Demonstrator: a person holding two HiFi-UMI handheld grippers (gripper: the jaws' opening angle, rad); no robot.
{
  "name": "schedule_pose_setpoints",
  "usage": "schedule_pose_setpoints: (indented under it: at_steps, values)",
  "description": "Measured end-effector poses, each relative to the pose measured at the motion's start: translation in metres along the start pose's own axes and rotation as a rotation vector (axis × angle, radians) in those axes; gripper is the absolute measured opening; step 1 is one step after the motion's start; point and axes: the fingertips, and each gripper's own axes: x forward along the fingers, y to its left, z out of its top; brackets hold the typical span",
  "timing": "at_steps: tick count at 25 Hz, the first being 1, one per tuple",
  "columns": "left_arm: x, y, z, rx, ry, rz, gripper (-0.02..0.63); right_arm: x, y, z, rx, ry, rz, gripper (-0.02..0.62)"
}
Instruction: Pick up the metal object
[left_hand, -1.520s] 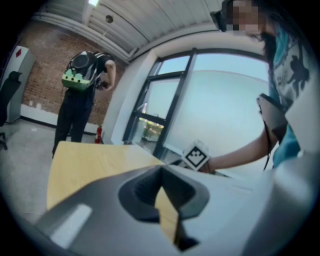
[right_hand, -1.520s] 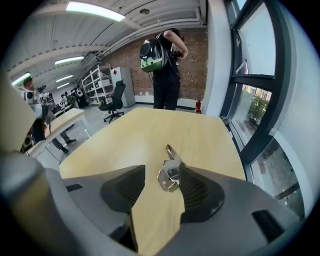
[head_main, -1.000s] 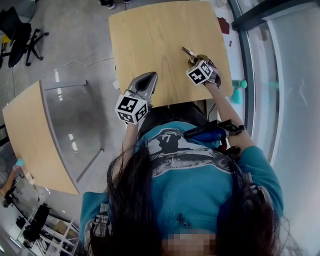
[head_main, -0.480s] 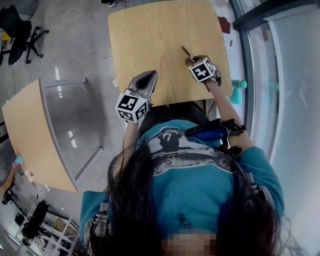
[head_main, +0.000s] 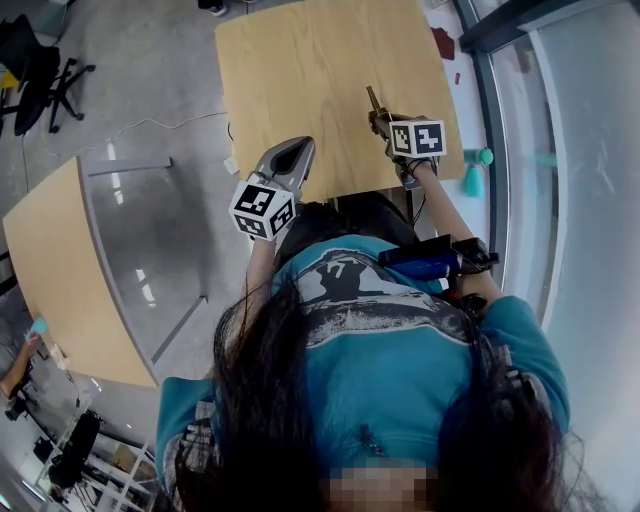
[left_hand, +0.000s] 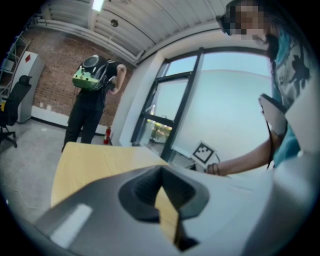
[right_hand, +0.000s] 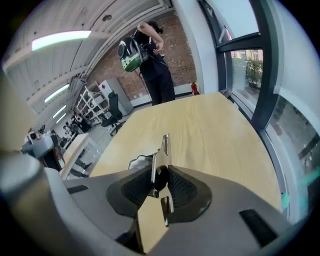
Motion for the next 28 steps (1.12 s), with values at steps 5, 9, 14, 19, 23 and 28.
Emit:
schedule_pose_setpoints:
  at_steps: [5, 9, 14, 19, 23, 28]
  values:
    - [-0.016, -0.008, -0.007, 0.007, -0.001, -0.032, -0.002, -0.022, 0.023, -0.004, 0.173, -0.1, 0.076, 0.1]
    - [-0.042, -0.024, -0.022, 0.013, 0.007, -0.067, -0.002, -0.048, 0.05, -0.025, 0.252, -0.165, 0.108, 0.1]
    - [-0.067, -0.043, -0.041, 0.008, 0.02, -0.095, -0.002, -0.08, 0.079, -0.051, 0.299, -0.239, 0.143, 0.1]
    - [-0.087, -0.07, -0.057, -0.005, 0.021, -0.101, -0.002, -0.115, 0.101, -0.076, 0.304, -0.279, 0.168, 0.1]
    - [-0.088, -0.071, -0.066, -0.01, 0.021, -0.098, -0.002, -0.12, 0.108, -0.083, 0.332, -0.299, 0.222, 0.1]
    - [-0.083, -0.066, -0.064, -0.005, 0.018, -0.088, -0.002, -0.125, 0.11, -0.083, 0.376, -0.332, 0.259, 0.1]
